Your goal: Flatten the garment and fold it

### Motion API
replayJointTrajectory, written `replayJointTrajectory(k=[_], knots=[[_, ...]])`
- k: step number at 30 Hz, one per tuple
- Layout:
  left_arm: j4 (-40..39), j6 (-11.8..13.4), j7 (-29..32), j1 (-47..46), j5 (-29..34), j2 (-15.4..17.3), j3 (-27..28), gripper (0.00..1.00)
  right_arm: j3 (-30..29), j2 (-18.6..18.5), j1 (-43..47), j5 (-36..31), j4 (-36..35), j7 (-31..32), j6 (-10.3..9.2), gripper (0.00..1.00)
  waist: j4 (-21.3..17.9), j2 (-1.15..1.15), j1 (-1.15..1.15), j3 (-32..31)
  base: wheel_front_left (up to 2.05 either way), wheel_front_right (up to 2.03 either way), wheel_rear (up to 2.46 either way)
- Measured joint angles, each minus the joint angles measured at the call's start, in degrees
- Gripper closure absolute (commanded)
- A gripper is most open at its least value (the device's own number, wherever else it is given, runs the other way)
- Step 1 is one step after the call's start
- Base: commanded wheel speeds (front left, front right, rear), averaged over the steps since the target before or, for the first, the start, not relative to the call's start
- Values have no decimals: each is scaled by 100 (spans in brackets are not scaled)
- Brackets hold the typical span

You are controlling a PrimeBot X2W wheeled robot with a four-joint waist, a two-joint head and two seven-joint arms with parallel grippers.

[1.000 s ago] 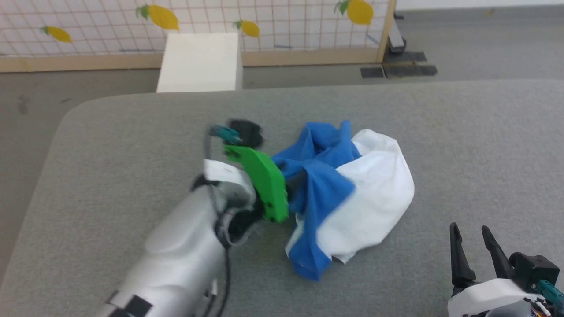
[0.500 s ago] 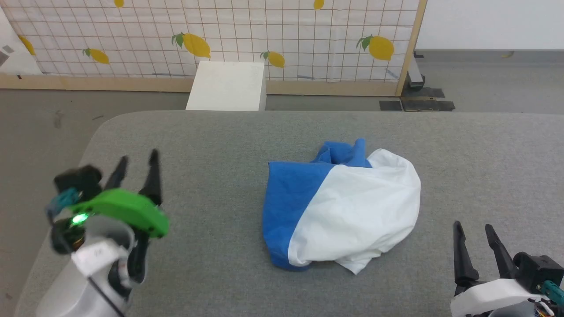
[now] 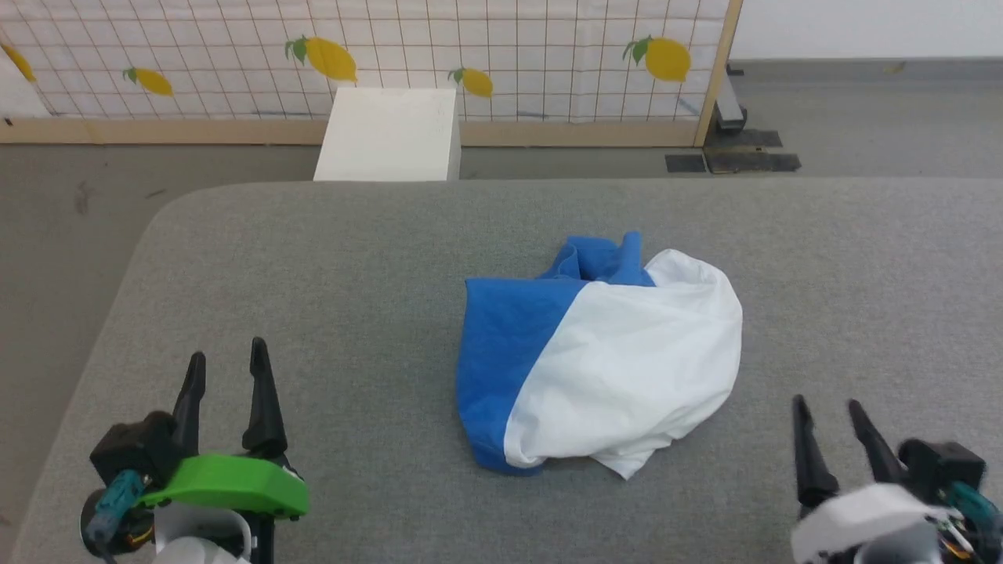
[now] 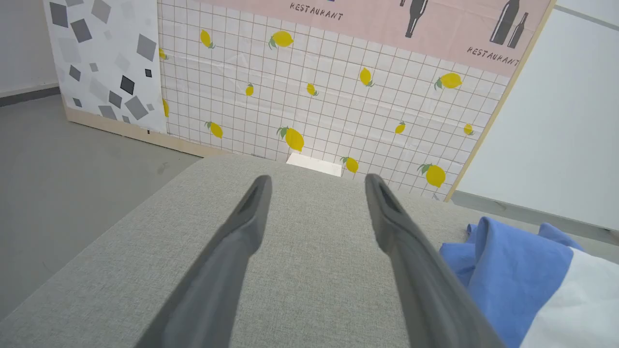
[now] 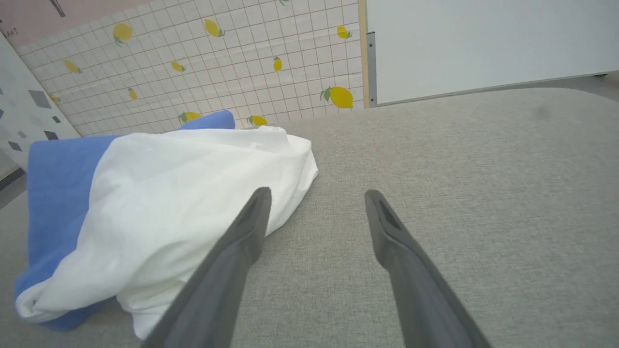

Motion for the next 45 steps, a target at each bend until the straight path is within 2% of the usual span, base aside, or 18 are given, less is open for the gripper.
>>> replayJointTrajectory(k=[4, 9, 12, 18, 23, 24, 25, 26, 30, 31, 32, 33, 37, 41, 45], knots=[[-108, -232, -1, 89, 249, -270, 279, 0, 434, -1, -547, -42, -158, 759, 0, 0, 9, 0, 0, 143, 0, 0, 0], [-54, -537, -1, 66, 497, -487, 397, 0, 1399, 0, -1798, -414, -49, 2397, 0, 0, 99, 0, 0, 355, 0, 0, 0], [37, -687, -1, 21, 670, -563, 428, 0, 1826, 8, -2406, -711, 209, 3077, 0, 0, 191, 0, 0, 475, 0, 0, 0], [199, -903, -1, -236, 802, -732, 521, 0, 2334, 10, -3220, -1054, 995, 4032, 1, 0, 399, 0, 0, 713, 0, 0, 0], [342, -1043, -1, -361, 955, -868, 626, 0, 2464, 5, -3461, -1120, 1454, 4278, 1, 0, 564, 0, 0, 858, 0, 0, 0], [363, -1057, -1, -370, 976, -881, 646, 0, 2498, 4, -3483, -1102, 1501, 4287, 0, 62, 586, 0, 0, 875, 0, 0, 0], [381, -1083, -1, -372, 1006, -902, 676, 0, 2551, 3, -3494, -1050, 1524, 4235, 1, 86, 609, 0, 0, 899, 0, 0, 0], [393, -1103, -1, -372, 1022, -923, 704, 0, 2591, 7, -3507, -987, 1524, 4154, 1, 100, 616, 0, 0, 916, 0, 0, 0], [439, -1149, -1, -371, 1076, -992, 802, 0, 2512, 9, -3521, -654, 1351, 3772, 1, 100, 574, 0, 0, 892, 0, 0, 0], [449, -1158, -1, -370, 1099, -1001, 825, 0, 2417, 9, -3513, -554, 1206, 3654, 1, 100, 553, 0, 0, 868, 0, 0, 0], [458, -1199, -1, -360, 1121, -1031, 886, 0, 1968, -35, -3357, -366, 592, 3338, 1, 100, 472, 0, 0, 780, 0, 0, 0], [456, -1201, -1, -357, 1140, -1038, 902, 0, 1696, -68, -3225, -332, 323, 3247, 1, 100, 437, 0, 0, 749, 0, 0, 0], [450, -1246, -1, -342, 1147, -1073, 950, 0, 269, -204, -2431, -370, -580, 3152, 1, 100, 293, 0, 0, 645, 0, 0, 0], [480, -1304, -1, -307, 1171, -1109, 932, 0, -1201, -146, -1465, -563, -1139, 3414, 0, 100, 147, 0, 0, 577, 0, 0, 0], [523, -1339, -1, -304, 1200, -1145, 916, 0, -2163, -38, -691, -762, -1158, 3798, 0, 100, 63, 0, 0, 562, 0, 0, 0]])
